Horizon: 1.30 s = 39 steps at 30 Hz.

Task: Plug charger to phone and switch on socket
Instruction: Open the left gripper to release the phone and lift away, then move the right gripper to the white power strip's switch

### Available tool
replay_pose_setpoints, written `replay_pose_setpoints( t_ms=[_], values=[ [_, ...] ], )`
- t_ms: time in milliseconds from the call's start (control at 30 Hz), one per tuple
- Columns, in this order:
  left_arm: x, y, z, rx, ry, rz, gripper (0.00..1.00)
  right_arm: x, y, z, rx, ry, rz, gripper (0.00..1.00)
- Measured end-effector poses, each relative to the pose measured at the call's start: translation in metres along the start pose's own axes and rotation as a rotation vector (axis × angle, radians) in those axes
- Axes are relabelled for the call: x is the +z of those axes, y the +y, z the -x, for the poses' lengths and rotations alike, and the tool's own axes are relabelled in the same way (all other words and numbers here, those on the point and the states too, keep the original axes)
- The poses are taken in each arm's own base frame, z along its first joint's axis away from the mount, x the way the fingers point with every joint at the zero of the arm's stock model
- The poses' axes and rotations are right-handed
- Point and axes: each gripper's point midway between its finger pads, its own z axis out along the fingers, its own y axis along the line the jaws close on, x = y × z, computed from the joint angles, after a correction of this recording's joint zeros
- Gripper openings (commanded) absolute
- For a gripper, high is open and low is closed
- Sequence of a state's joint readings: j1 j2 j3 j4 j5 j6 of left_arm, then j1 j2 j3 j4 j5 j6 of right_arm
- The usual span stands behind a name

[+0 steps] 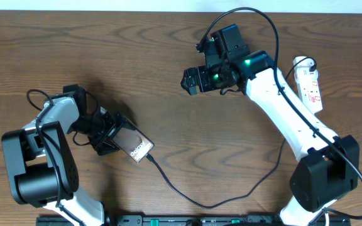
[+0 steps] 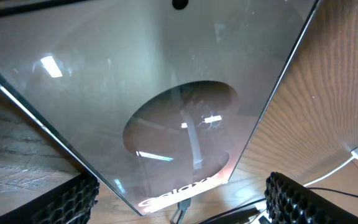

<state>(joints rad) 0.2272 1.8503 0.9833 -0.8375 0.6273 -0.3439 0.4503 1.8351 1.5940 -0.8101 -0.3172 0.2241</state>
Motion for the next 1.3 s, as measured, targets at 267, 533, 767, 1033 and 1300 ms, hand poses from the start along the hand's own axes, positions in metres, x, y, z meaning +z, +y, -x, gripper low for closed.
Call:
replay_pose_setpoints(
  t_ms=[267,533,767,1033,1300],
  values=[
    [0.0,0.0,0.001,0.005,-0.004,-0.001,0.9,0.0,0.0,0.001,-0.001,-0.004,0.0,0.99],
    [-0.017,0.027,0.01,0.039,-0.053,0.212,0.9,0.0,-0.006,0.003,-0.001,-0.014,-0.037,0.99],
    [-0.077,0.013,0.022,0.138,-0.262,0.288,0.9,0.0,-0.007,0.005,-0.002,-0.022,-0.044,0.99],
    [-0.176,-0.076,-0.002,0.389,-0.573,0.026,0.9,0.0,-0.008,0.005,-0.002,-0.025,-0.046,0.99],
    [-0.204,-0.159,-0.032,0.807,-0.744,-0.15,0.91,-0.009,-0.008,0.001,0.026,0.009,-0.049,0.99]
  ],
)
